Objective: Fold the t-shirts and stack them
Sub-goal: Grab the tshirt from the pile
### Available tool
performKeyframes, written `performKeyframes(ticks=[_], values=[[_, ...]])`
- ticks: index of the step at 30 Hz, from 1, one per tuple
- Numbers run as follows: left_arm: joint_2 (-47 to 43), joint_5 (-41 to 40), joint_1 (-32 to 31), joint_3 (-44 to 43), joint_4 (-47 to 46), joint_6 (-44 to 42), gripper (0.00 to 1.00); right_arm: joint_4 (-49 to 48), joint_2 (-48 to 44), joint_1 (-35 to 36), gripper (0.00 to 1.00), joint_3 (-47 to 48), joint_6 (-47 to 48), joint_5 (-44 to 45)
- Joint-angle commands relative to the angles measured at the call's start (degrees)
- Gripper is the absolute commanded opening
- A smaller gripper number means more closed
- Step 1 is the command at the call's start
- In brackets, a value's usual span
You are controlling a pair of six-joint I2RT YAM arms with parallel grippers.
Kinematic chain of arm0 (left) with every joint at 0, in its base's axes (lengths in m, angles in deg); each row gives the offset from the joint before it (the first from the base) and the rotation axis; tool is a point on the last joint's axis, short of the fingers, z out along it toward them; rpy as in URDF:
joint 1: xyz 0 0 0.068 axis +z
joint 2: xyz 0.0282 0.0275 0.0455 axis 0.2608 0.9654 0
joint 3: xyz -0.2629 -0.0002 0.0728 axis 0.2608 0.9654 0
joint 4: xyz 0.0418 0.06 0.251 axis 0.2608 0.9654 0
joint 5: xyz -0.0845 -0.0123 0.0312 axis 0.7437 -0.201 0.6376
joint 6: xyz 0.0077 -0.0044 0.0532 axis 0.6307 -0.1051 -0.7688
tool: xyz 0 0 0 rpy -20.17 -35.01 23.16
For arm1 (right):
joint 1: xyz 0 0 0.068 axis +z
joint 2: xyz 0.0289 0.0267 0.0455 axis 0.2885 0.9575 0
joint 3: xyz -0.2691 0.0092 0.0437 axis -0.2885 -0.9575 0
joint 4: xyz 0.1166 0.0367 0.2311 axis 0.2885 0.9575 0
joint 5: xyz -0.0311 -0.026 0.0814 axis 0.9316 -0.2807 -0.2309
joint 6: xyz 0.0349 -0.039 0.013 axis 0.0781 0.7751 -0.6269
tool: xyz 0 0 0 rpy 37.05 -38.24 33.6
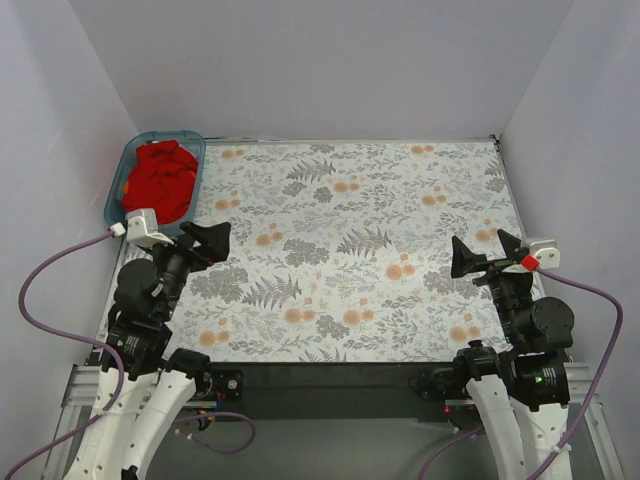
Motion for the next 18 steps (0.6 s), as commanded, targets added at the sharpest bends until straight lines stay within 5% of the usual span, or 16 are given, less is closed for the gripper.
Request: performKeyframes(ticks=[1, 9, 18], values=[[2.0, 0.6, 0.3, 0.9, 0.1, 0.9, 0.98, -2.5, -1.3, 0.3, 0.98, -0.8, -0.2, -0.4], [8.3, -0.3, 0.3, 1.5, -0.5, 2.0, 0.98, -2.5, -2.4, 0.9, 0.98, -5.1, -3.8, -2.7], [28.5, -4.4, 0.4, -3.7, -0.8, 4.2, 0.98, -3.4, -2.3, 1.7, 0.98, -12.6, -8.6, -5.1]])
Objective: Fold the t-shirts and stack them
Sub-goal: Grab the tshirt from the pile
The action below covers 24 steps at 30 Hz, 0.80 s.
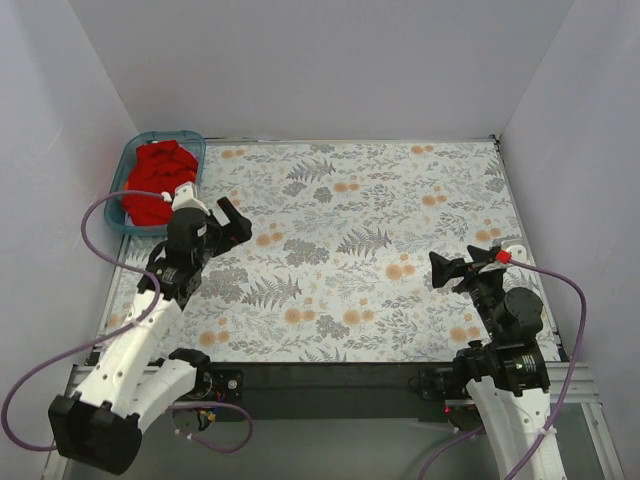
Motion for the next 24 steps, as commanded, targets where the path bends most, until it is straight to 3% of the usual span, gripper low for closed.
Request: performKeyframes(ticks=[1, 6, 16, 24], values=[[8.1, -4.0, 0.3, -5.9, -0.4, 1.1, 0.98, -3.2, -0.5, 0.7, 0.98, -2.0, -3.0, -2.0], [24.4, -12.3, 2.8, -15.4, -2.9, -2.2, 0.98, -3.9, -0.8, 1.9, 0.98, -5.5, -3.2, -2.1], [49.1, -15.5, 18.7, -34.9, -8.8, -2.6, 0.93, -4.8, -0.1, 3.6, 0.98, -9.3, -5.3, -3.3], [70.6, -17.1, 25.3, -52.0, -8.9, -0.6, 0.87, -4.7, 0.7, 4.3, 0.98, -10.7, -6.2, -3.7]])
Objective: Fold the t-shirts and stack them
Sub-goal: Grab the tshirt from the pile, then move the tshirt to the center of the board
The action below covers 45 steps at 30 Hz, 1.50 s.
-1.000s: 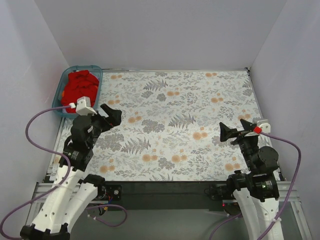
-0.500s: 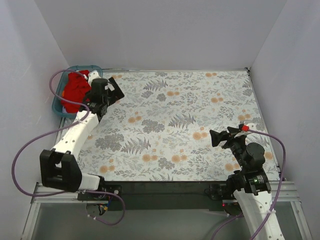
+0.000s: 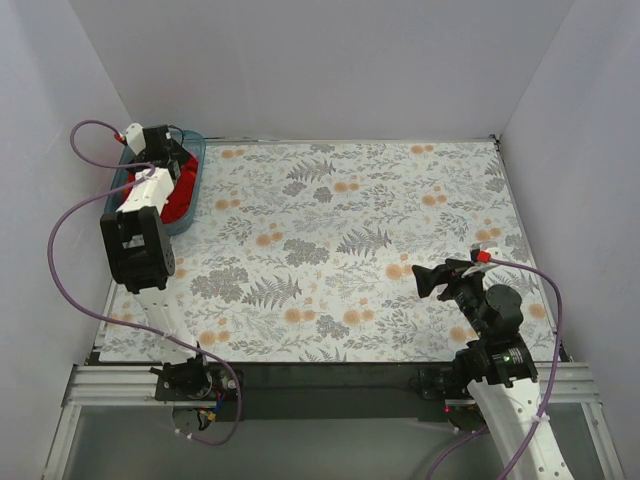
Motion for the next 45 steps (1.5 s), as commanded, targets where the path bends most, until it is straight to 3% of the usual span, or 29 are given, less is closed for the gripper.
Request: performKeyframes(ticks=[1, 5, 8, 9, 13, 14, 15, 28, 35, 38, 45], values=[[5.2, -3.1, 1.7, -7.8, -0.5, 0.1, 0.87, -3.0, 1.0, 0.5, 0.99, -0.9, -1.1, -0.8], [11.2, -4.1, 2.4, -13.5, -0.5, -2.7, 0.81, -3.0, 2.9, 0.5, 0.98, -1.3, -1.6, -1.2], [12.7, -4.0, 2.4, -15.3, -0.7, -3.8, 0.56, -3.2, 4.0, 0.5, 0.98, -1.4, -1.5, -1.9], [12.4, -4.2, 2.4, -15.3, -0.9, -4.1, 0.43, -3.4, 4.5, 0.5, 0.98, -1.4, -1.5, -2.5], [8.6, -3.7, 2.4, -13.9, -3.3, -5.8, 0.2, -3.8, 5.3, 0.5, 0.98, -1.2, -1.3, -3.2], [6.6, -3.4, 2.4, -13.6, -4.1, -6.4, 0.05, -3.8, 5.5, 0.5, 0.98, -1.1, -1.2, -3.5], [5.6, -3.1, 2.4, -13.4, -4.1, -6.7, 0.0, -3.8, 5.6, 0.5, 0.98, -1.0, -1.1, -4.0], [-8.4, -3.3, 1.7, -9.8, -4.0, -8.7, 0.0, -3.2, 6.0, 0.5, 0.98, 1.4, -1.8, -10.0], [-12.3, 2.5, -0.3, -13.5, -0.6, -8.0, 0.0, -2.7, 6.2, 0.5, 0.98, 2.8, -1.9, -10.7], [-14.1, 7.0, -4.5, -14.0, 0.8, -8.7, 0.0, -2.0, 6.7, 0.5, 0.98, 4.6, -1.8, -9.8], [-17.9, 19.1, -22.0, -16.0, 3.7, -9.8, 0.0, 0.7, 8.5, 0.5, 0.98, 9.7, 1.7, -7.2]])
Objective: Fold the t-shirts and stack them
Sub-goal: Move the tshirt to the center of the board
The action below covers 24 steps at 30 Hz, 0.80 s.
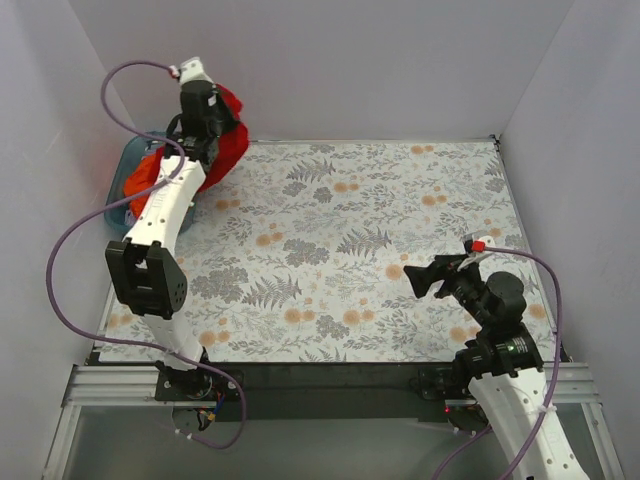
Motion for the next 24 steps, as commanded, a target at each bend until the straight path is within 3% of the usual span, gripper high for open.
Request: performKeyframes(ticks=[1, 7, 11, 12, 13, 17, 20, 24], values=[[-7.5, 11.9, -8.8, -4.4, 0.6, -0.5, 0.0, 0.3, 0.9, 0.3, 0.98, 4.9, 2.5, 2.4], [-11.7, 15.2, -20.5, -5.1, 0.8, -7.9, 0.0, 4.5, 4.3, 0.3, 0.98, 13.3, 7.4, 7.1], [-16.5, 18.2, -23.4, 4.8, 0.8, -12.2, 0.03, 7.1, 6.4, 0.3, 0.98, 17.1, 10.4, 4.6], [-17.7, 18.6, -23.8, 7.3, 0.8, -12.7, 0.1, 7.4, 7.1, 0.3, 0.99, 17.3, 10.5, 4.3], [-19.2, 18.6, -24.1, 10.6, 0.8, -13.0, 0.3, 8.4, 7.3, 0.2, 0.98, 18.1, 10.5, 4.4], [-30.2, 13.8, -24.2, 29.9, 0.7, -9.8, 0.69, 11.0, 8.5, 0.2, 0.99, 18.4, 10.5, 5.4], [-36.0, 9.4, -24.2, 38.4, 1.3, -4.5, 0.77, 13.1, 10.0, 0.2, 0.98, 18.5, 9.8, 6.3], [-42.7, 10.8, -24.2, 49.1, 4.9, 2.9, 0.79, 13.9, 14.4, 0.2, 0.99, 18.4, 8.4, 6.8]])
